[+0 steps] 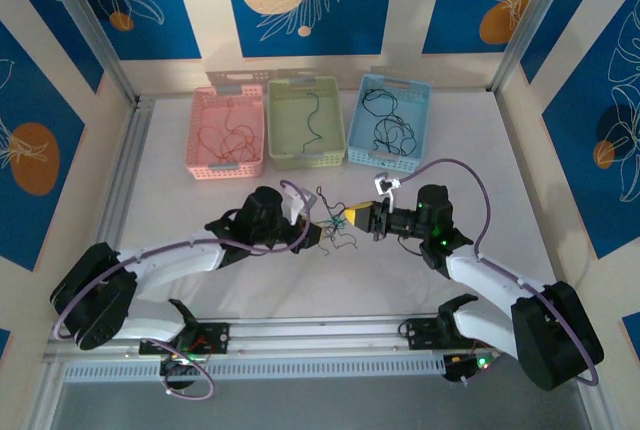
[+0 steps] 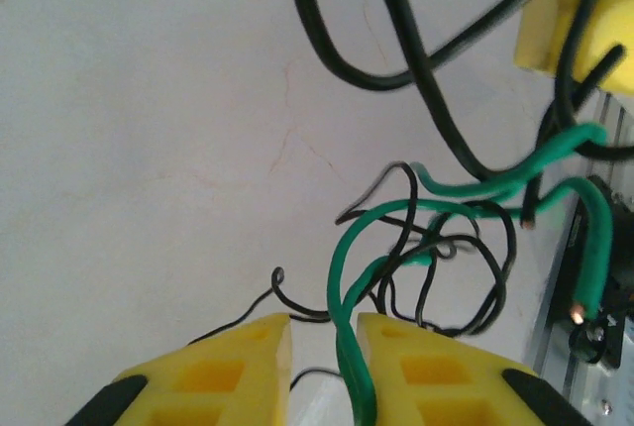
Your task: Untangle the cables
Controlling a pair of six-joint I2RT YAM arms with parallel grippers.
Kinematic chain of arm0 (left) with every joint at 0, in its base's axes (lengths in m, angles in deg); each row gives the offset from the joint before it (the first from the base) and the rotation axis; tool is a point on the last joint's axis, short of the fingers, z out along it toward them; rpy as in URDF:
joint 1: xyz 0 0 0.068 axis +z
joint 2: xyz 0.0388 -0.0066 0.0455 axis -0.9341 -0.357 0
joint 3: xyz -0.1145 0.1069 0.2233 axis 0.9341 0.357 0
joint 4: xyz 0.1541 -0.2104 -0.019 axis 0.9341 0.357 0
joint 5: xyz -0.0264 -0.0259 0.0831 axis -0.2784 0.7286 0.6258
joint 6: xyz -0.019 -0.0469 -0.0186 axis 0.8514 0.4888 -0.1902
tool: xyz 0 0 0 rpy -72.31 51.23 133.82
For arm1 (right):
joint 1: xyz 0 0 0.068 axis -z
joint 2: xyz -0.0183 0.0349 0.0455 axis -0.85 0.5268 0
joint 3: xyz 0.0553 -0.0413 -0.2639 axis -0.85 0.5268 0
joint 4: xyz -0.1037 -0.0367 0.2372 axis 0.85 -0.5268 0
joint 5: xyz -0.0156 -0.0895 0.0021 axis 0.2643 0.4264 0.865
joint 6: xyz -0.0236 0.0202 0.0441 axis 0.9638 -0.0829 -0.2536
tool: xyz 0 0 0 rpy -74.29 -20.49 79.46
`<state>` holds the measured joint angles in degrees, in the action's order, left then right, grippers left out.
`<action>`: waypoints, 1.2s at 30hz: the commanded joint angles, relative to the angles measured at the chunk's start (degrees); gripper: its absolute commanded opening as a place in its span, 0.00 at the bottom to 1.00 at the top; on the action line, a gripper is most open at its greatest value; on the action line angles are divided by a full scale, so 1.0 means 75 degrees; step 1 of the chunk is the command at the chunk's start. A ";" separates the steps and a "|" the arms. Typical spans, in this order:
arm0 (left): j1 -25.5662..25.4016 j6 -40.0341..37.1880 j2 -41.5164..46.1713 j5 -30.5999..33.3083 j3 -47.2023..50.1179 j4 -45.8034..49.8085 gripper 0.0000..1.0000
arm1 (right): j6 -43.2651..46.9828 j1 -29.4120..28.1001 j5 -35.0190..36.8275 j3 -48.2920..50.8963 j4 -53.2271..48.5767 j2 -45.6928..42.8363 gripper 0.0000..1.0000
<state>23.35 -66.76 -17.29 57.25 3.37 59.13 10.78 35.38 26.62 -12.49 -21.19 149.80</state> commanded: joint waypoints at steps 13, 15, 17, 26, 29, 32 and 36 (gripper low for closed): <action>0.0096 0.0028 0.0325 -0.0089 0.0062 -0.0072 0.46 | 0.0197 -0.0092 -0.0072 -0.0250 0.0010 0.0114 0.00; 0.0092 0.0028 0.0201 -0.0079 -0.0018 -0.0111 0.46 | 0.0203 -0.0088 -0.0080 -0.0250 0.0007 0.0115 0.00; 0.0093 0.0028 0.0114 -0.0041 -0.0087 -0.0133 0.44 | 0.0208 -0.0098 -0.0075 -0.0256 -0.0005 0.0115 0.00; 0.0093 0.0202 0.0197 -0.0019 0.0053 -0.0360 0.19 | 0.0287 -0.0145 -0.0015 -0.0294 -0.0090 0.0138 0.00; 0.0098 0.0240 0.0314 0.0071 0.0129 -0.0381 0.10 | 0.0304 -0.0153 0.0013 -0.0306 -0.0122 0.0149 0.00; 0.0097 0.0309 0.0467 0.0154 0.0223 -0.0431 0.00 | 0.0310 -0.0168 0.0052 -0.0304 -0.0155 0.0150 0.00; 0.0093 0.0367 0.0739 0.0524 0.0313 -0.0155 0.00 | 0.0357 -0.0155 0.0262 -0.0317 -0.0288 0.0084 0.00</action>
<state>23.59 -64.75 -14.17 58.67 4.97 58.01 12.03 34.53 27.28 -13.23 -21.70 150.55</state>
